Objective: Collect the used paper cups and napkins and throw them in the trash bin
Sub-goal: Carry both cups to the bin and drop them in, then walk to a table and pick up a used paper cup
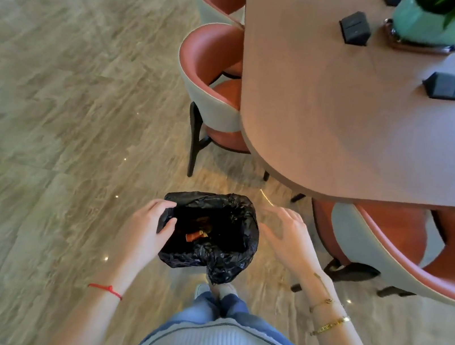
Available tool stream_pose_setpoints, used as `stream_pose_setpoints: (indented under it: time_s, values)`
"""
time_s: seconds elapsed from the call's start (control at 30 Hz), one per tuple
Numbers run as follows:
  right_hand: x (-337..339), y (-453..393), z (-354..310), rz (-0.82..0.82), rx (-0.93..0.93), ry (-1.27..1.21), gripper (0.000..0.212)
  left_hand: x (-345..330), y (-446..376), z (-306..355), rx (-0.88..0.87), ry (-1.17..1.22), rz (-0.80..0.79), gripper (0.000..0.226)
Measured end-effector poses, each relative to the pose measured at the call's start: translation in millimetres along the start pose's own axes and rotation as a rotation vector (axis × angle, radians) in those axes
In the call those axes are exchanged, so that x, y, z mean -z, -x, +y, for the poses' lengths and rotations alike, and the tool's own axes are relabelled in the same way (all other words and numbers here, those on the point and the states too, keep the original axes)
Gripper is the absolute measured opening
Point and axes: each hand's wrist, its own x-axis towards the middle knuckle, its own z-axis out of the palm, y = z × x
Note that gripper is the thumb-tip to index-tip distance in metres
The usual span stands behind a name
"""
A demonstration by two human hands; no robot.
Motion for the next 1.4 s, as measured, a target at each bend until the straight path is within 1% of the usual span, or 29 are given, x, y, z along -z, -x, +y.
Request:
stream_pose_setpoints:
  time_s: [0.1, 0.27, 0.4, 0.53, 0.73, 1.03, 1.2, 1.4]
  values:
    - [15.3, 20.7, 9.9, 0.074, -0.042, -0.023, 0.04, 1.0, -0.9, 19.1, -0.07, 0.004, -0.011, 0.029]
    - [38.7, 65.9, 43.5, 0.167, -0.137, -0.077, 0.043, -15.8, 1.2, 62.4, -0.234, -0.038, -0.071, 0.028]
    - [53.6, 110.2, 82.1, 0.278, -0.206, -0.093, 0.04, -45.3, 6.2, 108.7, -0.366, -0.031, -0.119, 0.028]
    - [73.3, 161.6, 128.9, 0.34, -0.308, -0.089, 0.041, -84.4, 19.4, 166.5, -0.488, -0.008, -0.206, 0.029]
    - [127.1, 249.7, 213.2, 0.44, -0.439, -0.082, 0.037, -150.4, 60.0, 278.5, -0.662, 0.014, -0.291, 0.03]
    - [218.7, 364.2, 325.9, 0.689, -0.645, -0.04, 0.042, -252.9, 120.2, 454.2, -0.898, 0.108, -0.376, 0.03]
    - [250.6, 408.4, 370.4, 0.811, -0.761, -0.083, 0.041, -293.3, 141.2, 532.8, -1.009, 0.128, -0.442, 0.03]
    - [279.9, 435.6, 428.8, 0.949, -0.896, -0.128, 0.038, -349.0, 148.9, 624.9, -1.154, 0.102, -0.523, 0.032]
